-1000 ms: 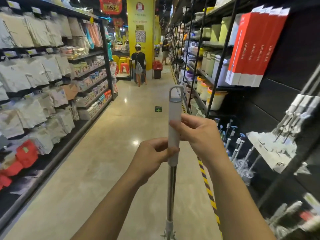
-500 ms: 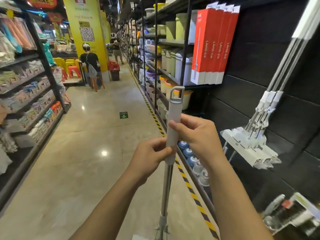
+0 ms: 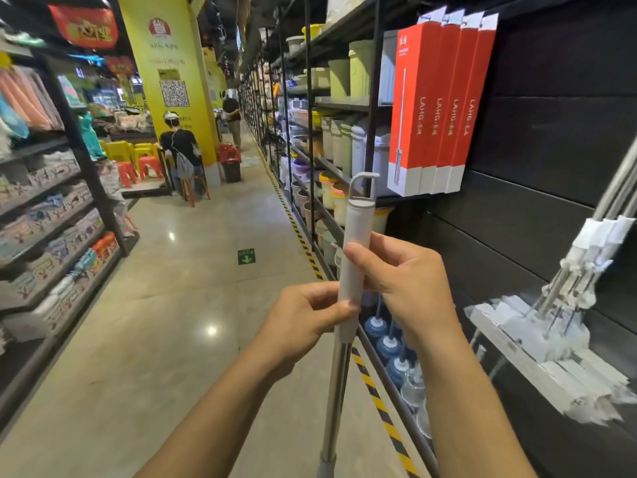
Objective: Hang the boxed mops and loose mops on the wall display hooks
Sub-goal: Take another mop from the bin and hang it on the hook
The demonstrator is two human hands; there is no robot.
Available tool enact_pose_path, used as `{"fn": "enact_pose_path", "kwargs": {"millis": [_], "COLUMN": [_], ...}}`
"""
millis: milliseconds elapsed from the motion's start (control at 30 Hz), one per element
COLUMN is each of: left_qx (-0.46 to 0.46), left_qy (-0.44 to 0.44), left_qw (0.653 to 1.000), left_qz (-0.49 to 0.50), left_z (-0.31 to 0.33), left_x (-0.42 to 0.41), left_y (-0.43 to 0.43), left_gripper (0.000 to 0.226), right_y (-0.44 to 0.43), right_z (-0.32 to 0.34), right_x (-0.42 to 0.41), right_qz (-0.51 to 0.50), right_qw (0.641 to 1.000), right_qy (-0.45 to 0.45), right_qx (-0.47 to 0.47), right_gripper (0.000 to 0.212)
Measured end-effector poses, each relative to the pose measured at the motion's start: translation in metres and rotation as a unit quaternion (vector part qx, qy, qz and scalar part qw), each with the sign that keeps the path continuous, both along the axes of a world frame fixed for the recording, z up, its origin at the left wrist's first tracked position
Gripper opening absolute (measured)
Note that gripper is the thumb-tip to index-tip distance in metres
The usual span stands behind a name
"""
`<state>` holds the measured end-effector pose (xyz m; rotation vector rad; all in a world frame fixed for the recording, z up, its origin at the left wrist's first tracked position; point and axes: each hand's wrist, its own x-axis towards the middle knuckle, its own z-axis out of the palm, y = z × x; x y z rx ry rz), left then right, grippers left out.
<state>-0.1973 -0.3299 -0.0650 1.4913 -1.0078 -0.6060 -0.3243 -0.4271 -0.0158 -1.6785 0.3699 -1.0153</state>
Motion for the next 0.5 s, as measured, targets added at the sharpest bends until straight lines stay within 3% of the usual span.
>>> {"fn": "enact_pose_path", "kwargs": {"millis": [167, 500], "left_qx": [-0.001, -0.024], "left_qy": [-0.007, -0.023], "left_qw": [1.0, 0.993], "left_qz": [-0.019, -0.117], "left_z": [0.007, 0.016], "left_x": [0.031, 0.089], "left_y": [-0.069, -0.204], "left_gripper": [0.02, 0.027], "right_y": [-0.066, -0.176], "right_z": [0.004, 0.021], "right_x": [0.026, 0.07], "right_qz": [-0.035, -0.14], "right_qw": [0.999, 0.99], "right_qy": [-0.002, 0.007], "right_qx": [-0.015, -0.031], "right_gripper": [0.03, 0.015]}}
